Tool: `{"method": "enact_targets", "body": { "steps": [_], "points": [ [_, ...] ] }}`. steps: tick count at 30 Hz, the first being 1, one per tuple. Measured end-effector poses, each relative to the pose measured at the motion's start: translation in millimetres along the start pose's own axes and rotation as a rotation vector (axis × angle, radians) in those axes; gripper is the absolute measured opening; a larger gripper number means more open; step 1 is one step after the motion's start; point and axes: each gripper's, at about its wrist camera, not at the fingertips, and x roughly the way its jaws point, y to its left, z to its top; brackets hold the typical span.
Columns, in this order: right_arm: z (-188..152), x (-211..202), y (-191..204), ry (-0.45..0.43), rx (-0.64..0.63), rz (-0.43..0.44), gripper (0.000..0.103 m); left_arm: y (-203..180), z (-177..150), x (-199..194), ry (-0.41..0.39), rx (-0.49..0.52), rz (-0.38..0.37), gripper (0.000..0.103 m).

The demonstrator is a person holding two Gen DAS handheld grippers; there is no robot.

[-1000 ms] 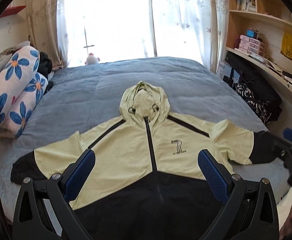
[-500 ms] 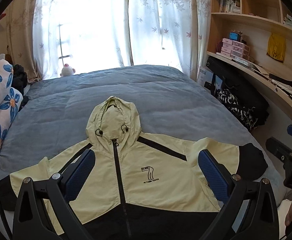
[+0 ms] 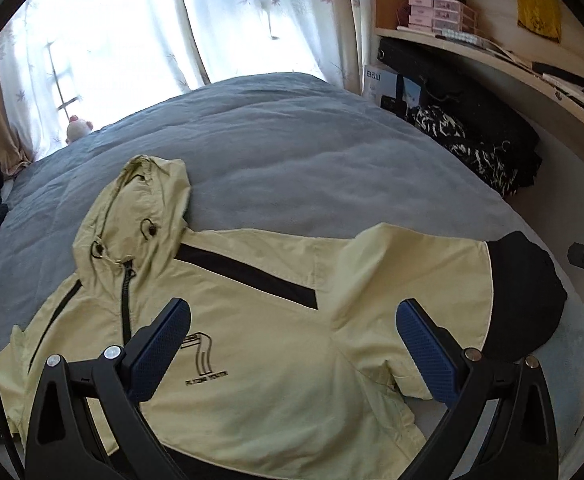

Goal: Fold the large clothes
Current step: 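Reach the right tool to the black sleeve cuff and grasp it, then carry the held sleeve across the jacket front with the right tool, release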

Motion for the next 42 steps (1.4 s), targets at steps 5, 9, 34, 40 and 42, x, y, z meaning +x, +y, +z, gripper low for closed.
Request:
{"method": "enact_targets", "body": {
  "steps": [5,9,34,40,42],
  "points": [
    [-2,45,-65,0.105,0.125,-0.100,0.093,-42,-9,42,0.036,0.053,0.006,0.102],
    [-12,73,-106,0.188,0.262,-0.124,0.088,-65,-14,59,0.040,0.085,-0.004,0.102],
    [5,-9,72,-0.056,-0.066,0.136,0.008,40,-25,1,0.067,-0.061,-0.046,0.102],
    [-31,-16,199,-0.018,-0.240,0.325,0.008,119,-39,-39,0.021,-0.119,0.028,0.102],
    [-50,-4,234,0.012,-0.284,0.349,0.008,142,-47,-48,0.006,-0.136,0.053,0.102]
  ]
}}
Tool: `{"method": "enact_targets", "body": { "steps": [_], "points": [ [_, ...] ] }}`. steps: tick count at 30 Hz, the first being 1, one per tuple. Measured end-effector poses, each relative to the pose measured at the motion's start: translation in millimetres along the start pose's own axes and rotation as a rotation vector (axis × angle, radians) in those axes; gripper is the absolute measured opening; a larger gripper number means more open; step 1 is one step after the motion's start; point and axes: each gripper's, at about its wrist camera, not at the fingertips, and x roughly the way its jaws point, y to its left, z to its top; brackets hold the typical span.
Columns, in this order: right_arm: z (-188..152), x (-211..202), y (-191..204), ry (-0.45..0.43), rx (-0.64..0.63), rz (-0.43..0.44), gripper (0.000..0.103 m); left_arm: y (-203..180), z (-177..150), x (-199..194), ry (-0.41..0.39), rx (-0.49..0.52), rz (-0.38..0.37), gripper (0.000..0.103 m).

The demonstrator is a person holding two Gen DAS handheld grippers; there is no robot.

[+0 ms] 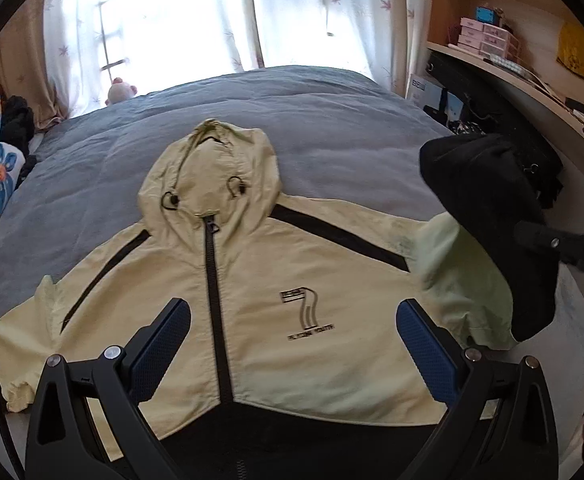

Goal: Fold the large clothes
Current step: 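Carry the held sleeve across the jacket front with the right tool, release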

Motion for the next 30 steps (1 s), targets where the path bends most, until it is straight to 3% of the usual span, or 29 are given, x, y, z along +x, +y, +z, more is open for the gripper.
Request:
{"method": "enact_targets", "body": {
  "steps": [8,10,12,14,21,26,30],
  "points": [
    [-72,78,77,0.127,-0.052,0.004,0.017,61,-25,3,0.030,-0.049,0.043,0.102],
    [-85,85,81,0.133,-0.043,-0.008,0.027,66,-31,5,0.038,-0.053,0.042,0.102],
    [-98,91,84,0.129,-0.044,-0.032,0.047,68,-35,9,0.046,-0.056,0.034,0.102],
    [-108,90,84,0.120,-0.046,-0.061,0.054,69,-37,10,0.052,-0.059,0.025,0.102],
    [-130,54,83,0.067,-0.043,-0.041,0.055,67,-49,19,0.112,-0.095,-0.053,0.102],
    [-148,29,77,0.030,-0.037,-0.054,0.055,60,-61,31,0.178,-0.143,-0.191,0.102],
    [-160,22,63,0.041,0.008,-0.052,0.055,48,-72,50,0.246,-0.171,-0.251,0.102]
  ]
}}
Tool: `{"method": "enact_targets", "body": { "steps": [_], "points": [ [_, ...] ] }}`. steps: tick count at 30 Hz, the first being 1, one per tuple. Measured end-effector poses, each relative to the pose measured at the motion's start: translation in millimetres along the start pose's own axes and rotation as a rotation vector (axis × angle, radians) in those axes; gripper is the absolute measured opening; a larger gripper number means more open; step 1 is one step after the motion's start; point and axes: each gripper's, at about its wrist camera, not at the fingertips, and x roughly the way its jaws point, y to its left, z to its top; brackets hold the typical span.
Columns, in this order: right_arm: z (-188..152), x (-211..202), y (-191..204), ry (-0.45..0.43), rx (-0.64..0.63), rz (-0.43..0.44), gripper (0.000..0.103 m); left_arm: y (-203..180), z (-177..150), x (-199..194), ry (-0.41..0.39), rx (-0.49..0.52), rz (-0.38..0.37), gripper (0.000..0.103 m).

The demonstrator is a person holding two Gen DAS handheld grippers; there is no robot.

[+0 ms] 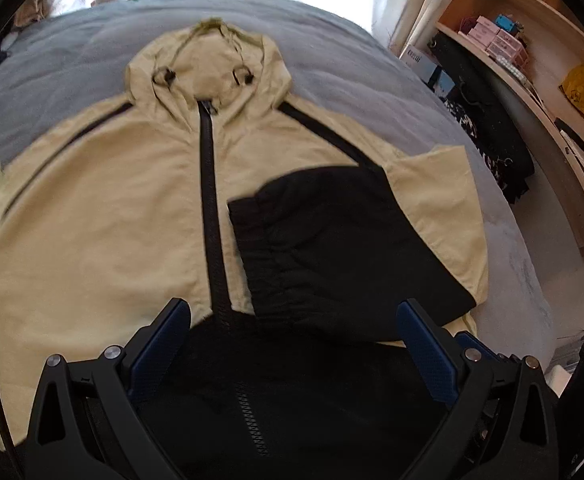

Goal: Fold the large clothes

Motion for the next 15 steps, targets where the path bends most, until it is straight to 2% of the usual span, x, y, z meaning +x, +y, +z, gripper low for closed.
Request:
{"method": "enact_targets", "body": {
  "steps": [6,8,11,12,14,15],
  "points": [
    [-8,1,-14,0.006,0.031,0.003,0.055,6,-2,34,0.072,-0.067,-0.028,0.101],
    [-9,3,-16,0.011,0.040,0.012,0.055,10,-2,43,0.083,-0.090,-0.044,0.091],
    [-10,7,-18,0.016,0.043,0.017,0.055,16,0,58,0.100,-0.128,-0.051,0.059],
    [-10,8,-18,0.016,0.041,0.016,0.055,16,2,61,0.100,-0.132,-0.059,0.036],
    [-11,9,-18,0.015,0.040,0.012,0.055,16,6,67,0.117,-0.151,-0.080,0.033],
    [-11,8,-17,0.012,0.038,0.011,0.055,14,7,65,0.104,-0.148,-0.080,0.026]
  ]
}}
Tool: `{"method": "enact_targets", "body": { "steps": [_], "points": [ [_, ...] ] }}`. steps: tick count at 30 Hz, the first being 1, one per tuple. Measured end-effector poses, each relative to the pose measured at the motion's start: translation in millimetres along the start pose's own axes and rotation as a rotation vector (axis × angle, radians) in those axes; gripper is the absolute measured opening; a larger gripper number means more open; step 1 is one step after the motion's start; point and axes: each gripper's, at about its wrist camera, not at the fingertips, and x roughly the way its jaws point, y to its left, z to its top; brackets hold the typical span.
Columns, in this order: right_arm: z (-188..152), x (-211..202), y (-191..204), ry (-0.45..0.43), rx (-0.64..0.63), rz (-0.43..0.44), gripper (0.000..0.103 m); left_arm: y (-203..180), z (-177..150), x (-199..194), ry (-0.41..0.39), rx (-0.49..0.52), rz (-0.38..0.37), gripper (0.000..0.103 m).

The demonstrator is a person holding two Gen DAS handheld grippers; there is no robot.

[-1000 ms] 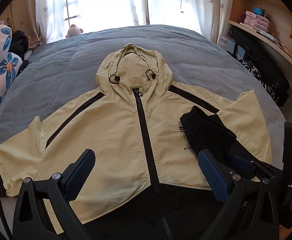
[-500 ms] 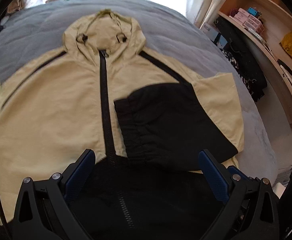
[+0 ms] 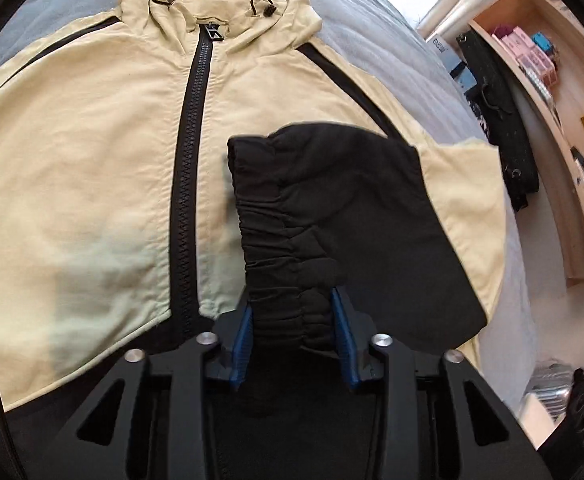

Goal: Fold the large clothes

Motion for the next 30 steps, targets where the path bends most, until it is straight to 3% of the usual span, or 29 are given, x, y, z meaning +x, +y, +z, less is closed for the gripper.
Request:
{"method": "enact_targets", "body": {
  "steps": [1,4,8,11,15,17,20,23,26,28,30],
  "points": [
    [0,-1,0,-0.003,-0.001,-0.001,0.055,-5,1,-3,-0.018,0.024,0.012,0.014],
    [0,-5,2,-0.016,-0.008,-0.013,0.055,-29,8,-22,-0.089,0.137,0.062,0.012],
    [4,-15,3,-0.046,-0.013,-0.025,0.055,-54,22,-74,-0.252,0.248,0.105,0.011],
    [7,-19,4,-0.059,-0.017,-0.023,0.055,-50,30,-112,-0.351,0.277,0.142,0.011],
    [9,-16,7,-0.049,-0.025,-0.030,0.055,-15,29,-143,-0.418,0.260,0.228,0.012],
    [9,-11,7,-0.029,-0.021,-0.026,0.055,8,25,-141,-0.399,0.230,0.259,0.012],
    [8,-4,9,0.000,-0.020,-0.037,0.055,51,17,-117,-0.289,0.155,0.271,0.016],
    [12,-2,11,0.018,-0.015,-0.041,0.055,83,10,-91,-0.193,0.107,0.308,0.034],
    [25,-8,11,0.009,0.002,-0.019,0.055,107,7,-81,-0.145,0.053,0.251,0.048],
    [41,-15,8,-0.012,0.016,-0.013,0.055,115,10,-82,-0.152,0.023,0.212,0.063],
    [64,-20,3,-0.038,0.036,-0.005,0.065,116,13,-83,-0.178,0.014,0.204,0.072]
  ]
}}
